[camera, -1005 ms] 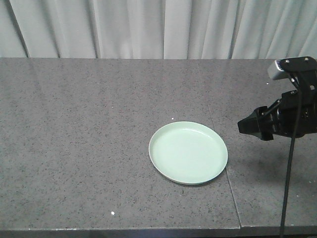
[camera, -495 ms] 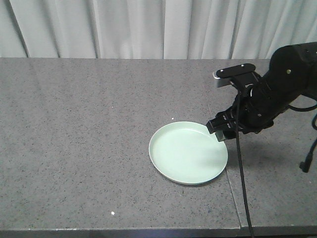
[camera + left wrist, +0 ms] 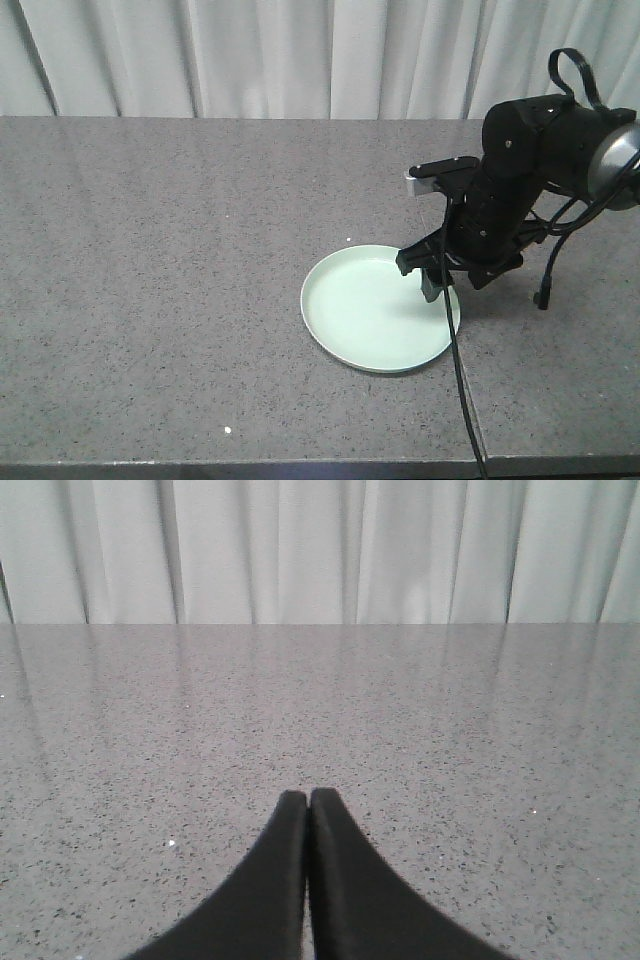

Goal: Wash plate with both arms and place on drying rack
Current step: 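Close the right gripper on the plate rim and lift the plate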

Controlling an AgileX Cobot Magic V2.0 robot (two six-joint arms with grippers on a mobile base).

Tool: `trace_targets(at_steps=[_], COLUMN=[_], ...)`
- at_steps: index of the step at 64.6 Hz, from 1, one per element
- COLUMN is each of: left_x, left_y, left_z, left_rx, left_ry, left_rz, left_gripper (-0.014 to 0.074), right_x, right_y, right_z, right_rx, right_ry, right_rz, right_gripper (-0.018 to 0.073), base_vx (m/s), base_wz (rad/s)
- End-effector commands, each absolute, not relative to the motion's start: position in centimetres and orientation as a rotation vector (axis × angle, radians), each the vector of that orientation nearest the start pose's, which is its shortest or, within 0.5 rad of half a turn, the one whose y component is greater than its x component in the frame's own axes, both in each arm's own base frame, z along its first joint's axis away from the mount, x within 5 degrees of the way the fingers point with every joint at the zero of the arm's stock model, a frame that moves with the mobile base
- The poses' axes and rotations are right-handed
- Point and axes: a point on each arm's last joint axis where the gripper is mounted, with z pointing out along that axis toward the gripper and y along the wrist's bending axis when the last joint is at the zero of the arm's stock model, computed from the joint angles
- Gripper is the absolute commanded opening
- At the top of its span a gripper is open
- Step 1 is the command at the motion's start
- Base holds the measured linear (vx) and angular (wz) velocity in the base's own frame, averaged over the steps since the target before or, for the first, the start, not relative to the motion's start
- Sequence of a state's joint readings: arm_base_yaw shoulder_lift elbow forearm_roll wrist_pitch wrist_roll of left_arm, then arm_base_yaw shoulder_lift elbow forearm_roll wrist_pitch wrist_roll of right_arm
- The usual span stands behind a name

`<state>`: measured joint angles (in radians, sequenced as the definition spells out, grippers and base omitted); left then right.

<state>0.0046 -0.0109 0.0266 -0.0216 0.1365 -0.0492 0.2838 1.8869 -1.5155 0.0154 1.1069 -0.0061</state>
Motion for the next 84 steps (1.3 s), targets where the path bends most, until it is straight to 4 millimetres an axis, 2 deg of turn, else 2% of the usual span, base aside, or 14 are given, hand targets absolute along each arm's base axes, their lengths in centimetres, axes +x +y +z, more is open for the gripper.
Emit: trace_targets(at_steps=[1, 17, 28, 35, 46, 60, 67, 76, 84], left_x=[5.6, 5.6, 5.6, 5.6, 5.6, 5.6, 5.6, 5.6, 5.6], left_y=[0.0, 0.0, 0.0, 0.0, 0.0, 0.0, 0.0, 0.0, 0.0], left_z=[19.3, 19.3, 19.3, 19.3, 19.3, 19.3, 19.3, 19.3, 19.3], left_rx=[-0.068, -0.068, -0.068, -0.068, -0.068, -0.068, -0.068, -0.068, -0.068], left_ry=[1.566, 1.566, 1.566, 1.566, 1.566, 1.566, 1.566, 1.566, 1.566], left_rz=[-0.071, -0.071, -0.071, -0.071, -0.071, -0.071, -0.071, -0.071, -0.071], left_gripper=[-0.0006, -0.0006, -0.0006, -0.0006, -0.0006, -0.0006, -0.0006, -0.0006, -0.0006], right_x=[37.3, 37.7, 37.9, 37.9, 37.8, 38.0, 37.8, 35.7, 32.9], right_y=[11.0, 11.1, 11.2, 11.1, 11.0, 10.5, 9.0, 6.2, 5.0], right_z=[26.0, 24.5, 24.3, 23.9, 23.5, 25.9, 27.6, 29.3, 29.9], right_rx=[-0.404, -0.389, -0.384, -0.353, -0.364, -0.304, -0.221, -0.151, -0.176], right_ry=[2.881, 2.923, 2.924, 2.956, 2.976, 2.846, 2.747, 2.594, 2.440], right_rz=[0.067, 0.066, 0.066, 0.063, 0.052, 0.100, 0.148, 0.139, 0.114], right_gripper=[0.0468, 0.0442, 0.0364, 0.0244, -0.0011, -0.0009, -0.0010, -0.0010, -0.0010], base_vx=[0.00, 0.00, 0.00, 0.00, 0.00, 0.00, 0.00, 0.00, 0.00], base_wz=[0.00, 0.00, 0.00, 0.00, 0.00, 0.00, 0.00, 0.00, 0.00])
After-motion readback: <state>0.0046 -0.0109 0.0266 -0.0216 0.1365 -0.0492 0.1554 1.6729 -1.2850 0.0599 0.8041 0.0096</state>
